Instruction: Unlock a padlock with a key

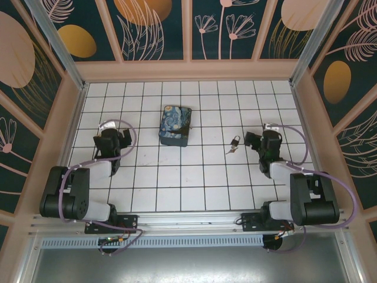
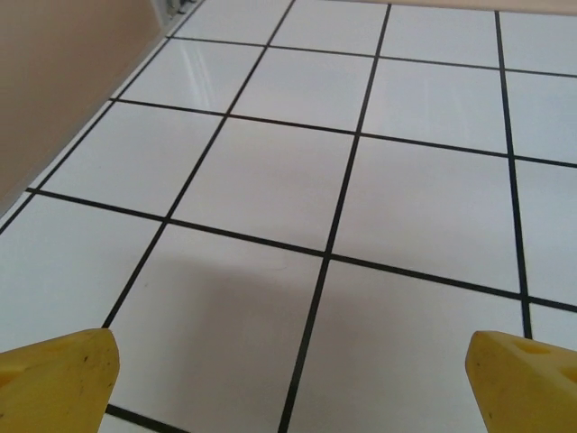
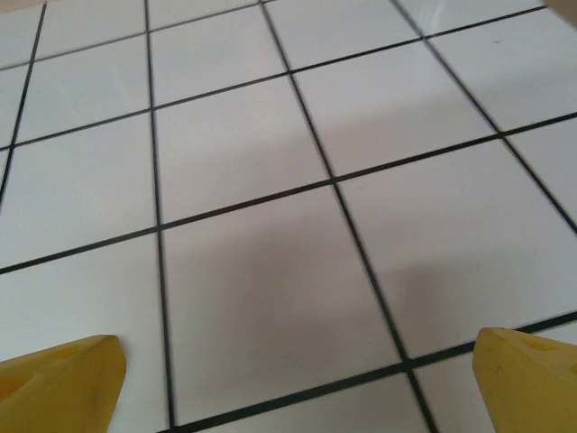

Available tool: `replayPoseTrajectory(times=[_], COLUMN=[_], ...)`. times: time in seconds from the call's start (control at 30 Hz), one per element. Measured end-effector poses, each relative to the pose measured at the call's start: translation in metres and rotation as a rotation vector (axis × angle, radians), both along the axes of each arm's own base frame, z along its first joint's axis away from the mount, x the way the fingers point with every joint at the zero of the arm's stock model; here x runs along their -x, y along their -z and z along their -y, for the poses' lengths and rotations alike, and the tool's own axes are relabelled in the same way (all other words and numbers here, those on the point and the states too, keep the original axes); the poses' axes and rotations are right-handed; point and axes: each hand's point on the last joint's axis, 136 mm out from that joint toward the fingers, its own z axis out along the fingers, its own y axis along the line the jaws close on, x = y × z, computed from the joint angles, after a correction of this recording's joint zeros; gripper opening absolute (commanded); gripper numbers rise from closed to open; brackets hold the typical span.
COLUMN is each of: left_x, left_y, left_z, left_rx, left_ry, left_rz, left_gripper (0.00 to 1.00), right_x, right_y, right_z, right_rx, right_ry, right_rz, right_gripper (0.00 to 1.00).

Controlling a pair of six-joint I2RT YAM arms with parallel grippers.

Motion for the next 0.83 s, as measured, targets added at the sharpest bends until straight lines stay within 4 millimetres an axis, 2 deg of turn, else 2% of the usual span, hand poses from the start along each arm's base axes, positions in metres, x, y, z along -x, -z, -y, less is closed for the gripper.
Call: replayPoseTrajectory(times=[0.1,0.23,0.33,0.57,0.83], left_x=[0.000,-0.001,0.000,-0.004,-0.005], left_y=[-0.009,-0.015,-0.018,-0.039,-0.040], left_z=[-0.002,-0.005,-0.004,0.000,0.005], left_rx=[-0.007,0.007,0.013,0.014,0.015], left_ry=[0.012,0.043,0.058,0.083,0.112], left_rz=[0.098,0.200,0.231,0.318,0.323], left_gripper=[0.99,0.99,0.99,0.99,0.99], right_x=[0.004,-0.005,-0.007,-0.015,-0.016], right_y=[-0.005,-0.013,-0.007,-0.030,-0.033], right_z=[0.015,0.016,0.011,0.008,0.008], right_rx=[0.012,0.021,0.026,0.030,0.030], right_ry=[0.030,0.002,-0.036,-0.055,-0.055], right_rz=[0.103,0.234,0.240,0.332,0.343], right_gripper=[0.99,0.99,0.99,0.99,0.99])
